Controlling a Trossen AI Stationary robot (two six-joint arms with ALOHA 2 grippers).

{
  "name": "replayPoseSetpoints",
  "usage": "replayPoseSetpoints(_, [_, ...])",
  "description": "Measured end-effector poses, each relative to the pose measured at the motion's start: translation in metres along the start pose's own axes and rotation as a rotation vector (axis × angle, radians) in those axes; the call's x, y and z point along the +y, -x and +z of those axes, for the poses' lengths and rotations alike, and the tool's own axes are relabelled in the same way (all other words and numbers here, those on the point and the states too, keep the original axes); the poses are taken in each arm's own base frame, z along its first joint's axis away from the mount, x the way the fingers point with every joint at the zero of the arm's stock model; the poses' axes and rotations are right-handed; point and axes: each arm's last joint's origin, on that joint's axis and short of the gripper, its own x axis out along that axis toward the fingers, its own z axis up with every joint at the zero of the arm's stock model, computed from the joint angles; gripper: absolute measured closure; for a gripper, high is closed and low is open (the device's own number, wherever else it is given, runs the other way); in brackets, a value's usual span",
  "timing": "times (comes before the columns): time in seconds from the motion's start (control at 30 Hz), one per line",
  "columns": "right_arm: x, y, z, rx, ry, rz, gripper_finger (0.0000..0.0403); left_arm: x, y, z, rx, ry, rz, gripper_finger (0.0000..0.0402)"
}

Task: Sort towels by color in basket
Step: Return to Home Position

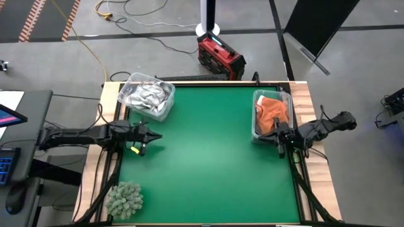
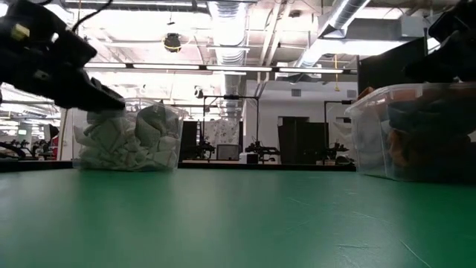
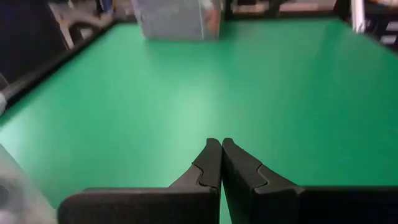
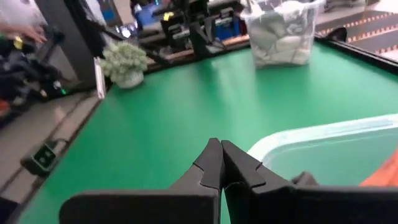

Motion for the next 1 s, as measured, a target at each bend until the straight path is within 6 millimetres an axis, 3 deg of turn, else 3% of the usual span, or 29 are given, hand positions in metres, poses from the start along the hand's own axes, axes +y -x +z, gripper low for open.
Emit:
replayPoseSetpoints(0.17, [0.001, -0.009, -0.013, -0.007, -0.008, 0.026, 0.0371, 0.0, 0.006, 0.005, -0.079, 0.0, 0.005, 0.0398])
replayPoseSetpoints(0.53, [0.005, -0.019, -0.012, -0.215, -0.089, 0.096, 0.0371, 0.0, 0.011, 0.009, -0.139, -0.001, 0.01, 0.0398])
replayPoseSetpoints(1.0, [0.006, -0.018, -0.011, -0.229, -0.096, 0.102, 0.0371, 0.0, 0.011, 0.009, -0.141, -0.001, 0.01, 0.0398])
